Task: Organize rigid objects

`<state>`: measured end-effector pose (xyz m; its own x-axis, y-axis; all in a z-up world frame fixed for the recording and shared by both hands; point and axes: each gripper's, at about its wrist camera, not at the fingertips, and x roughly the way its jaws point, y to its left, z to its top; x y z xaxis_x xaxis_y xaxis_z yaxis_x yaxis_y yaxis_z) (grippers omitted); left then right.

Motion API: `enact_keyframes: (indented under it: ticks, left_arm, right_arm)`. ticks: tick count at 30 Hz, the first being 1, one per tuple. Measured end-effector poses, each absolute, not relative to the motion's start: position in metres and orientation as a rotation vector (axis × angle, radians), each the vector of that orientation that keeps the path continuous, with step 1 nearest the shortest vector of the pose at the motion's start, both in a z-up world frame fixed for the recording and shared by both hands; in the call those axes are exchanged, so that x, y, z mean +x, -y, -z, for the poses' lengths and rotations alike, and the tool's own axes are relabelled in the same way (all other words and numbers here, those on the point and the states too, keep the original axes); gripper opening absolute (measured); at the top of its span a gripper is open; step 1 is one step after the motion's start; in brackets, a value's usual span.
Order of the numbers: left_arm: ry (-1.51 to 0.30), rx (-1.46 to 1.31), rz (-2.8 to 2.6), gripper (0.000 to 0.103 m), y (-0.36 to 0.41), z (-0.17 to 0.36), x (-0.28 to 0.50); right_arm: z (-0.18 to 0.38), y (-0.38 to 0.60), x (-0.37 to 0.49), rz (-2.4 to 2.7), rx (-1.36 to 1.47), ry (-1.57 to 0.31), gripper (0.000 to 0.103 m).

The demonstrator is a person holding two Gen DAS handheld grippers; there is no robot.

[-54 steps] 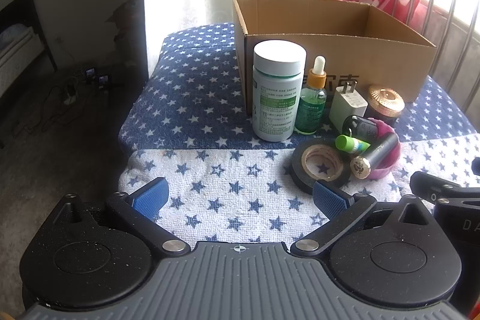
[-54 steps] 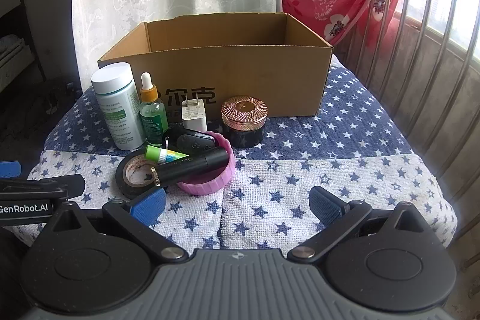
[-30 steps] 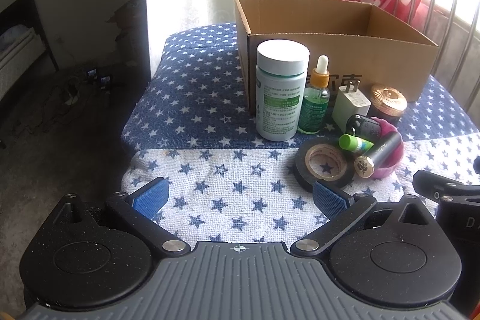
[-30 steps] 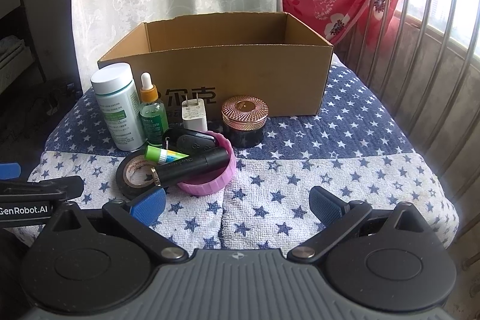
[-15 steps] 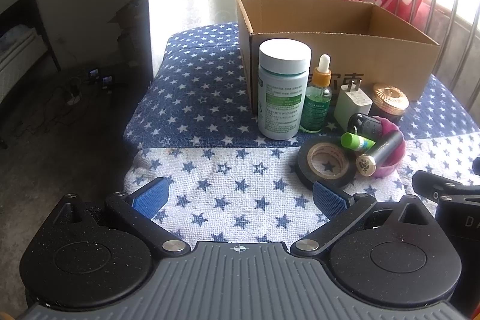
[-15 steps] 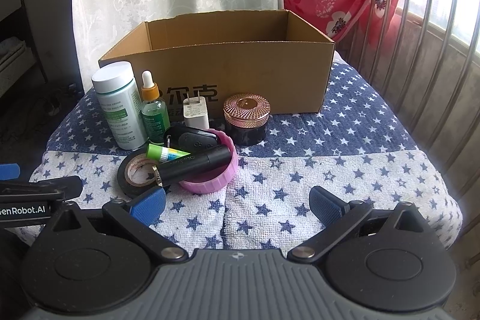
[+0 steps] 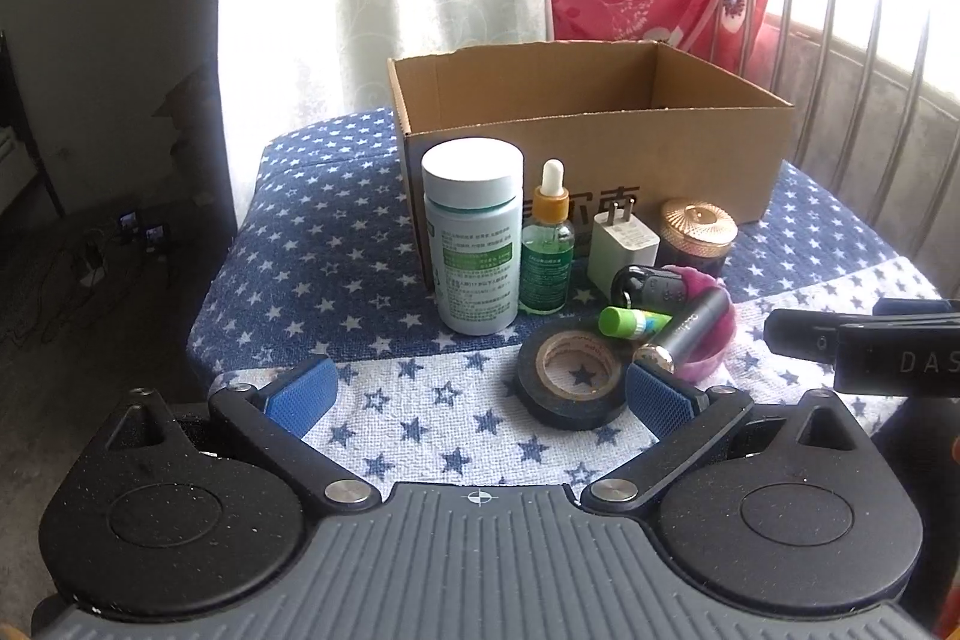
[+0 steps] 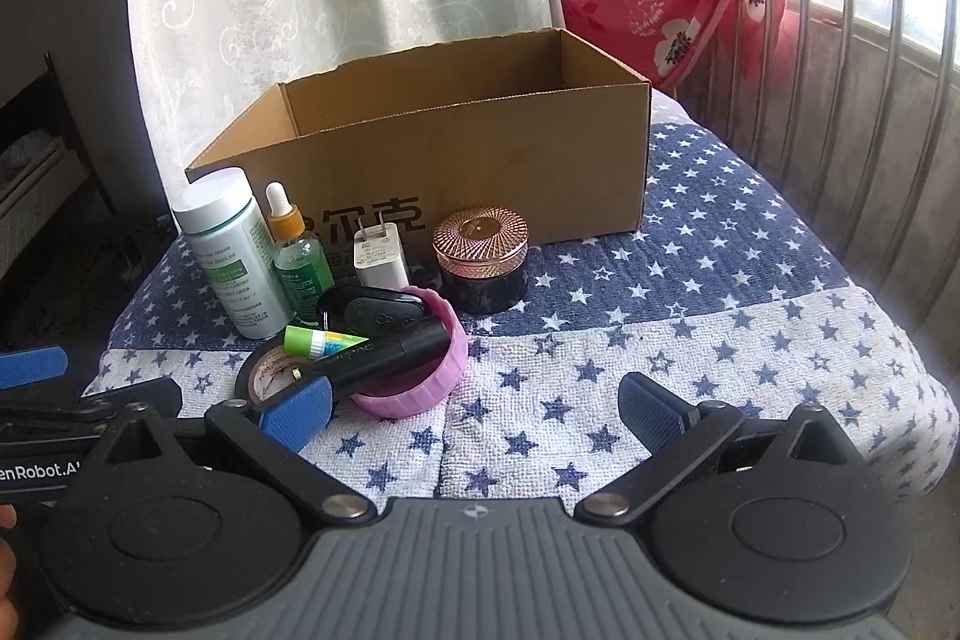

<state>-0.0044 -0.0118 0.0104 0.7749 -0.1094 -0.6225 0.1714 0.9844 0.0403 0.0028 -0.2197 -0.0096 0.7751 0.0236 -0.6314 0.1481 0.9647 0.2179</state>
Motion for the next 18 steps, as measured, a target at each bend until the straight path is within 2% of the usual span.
enact_keyframes:
  ticks: [2, 4, 6, 8, 12, 16, 18]
  left_arm:
    - [-0.648, 0.104, 0.208, 0.103, 0.018, -0.012, -0.004]
    - [-0.634, 0.116, 0.266, 0.101, 0.027, -0.011, -0.001]
    - [-0.639, 0.122, 0.307, 0.098, 0.034, -0.008, 0.003]
    - [-0.652, 0.130, 0.347, 0.094, 0.042, -0.003, 0.008]
    - [-0.708, 0.136, 0.424, 0.070, 0.051, 0.008, 0.017]
    - [-0.742, 0.134, 0.463, 0.057, 0.055, 0.015, 0.021]
    - [-0.746, 0.132, 0.476, 0.056, 0.056, 0.016, 0.023]
  right_arm:
    - [0.007, 0.234, 0.006, 0.015, 0.354, -0.671, 0.102]
    - [0.006, 0.242, 0.014, -0.035, 0.434, -0.689, 0.097]
    - [0.009, 0.246, 0.023, -0.078, 0.490, -0.720, 0.083]
    - [0.015, 0.247, 0.033, -0.125, 0.555, -0.763, 0.077]
    - [0.029, 0.245, 0.049, -0.189, 0.660, -0.827, 0.069]
    - [0.036, 0.245, 0.058, -0.202, 0.696, -0.853, 0.064]
    - [0.037, 0.244, 0.060, -0.192, 0.694, -0.858, 0.063]
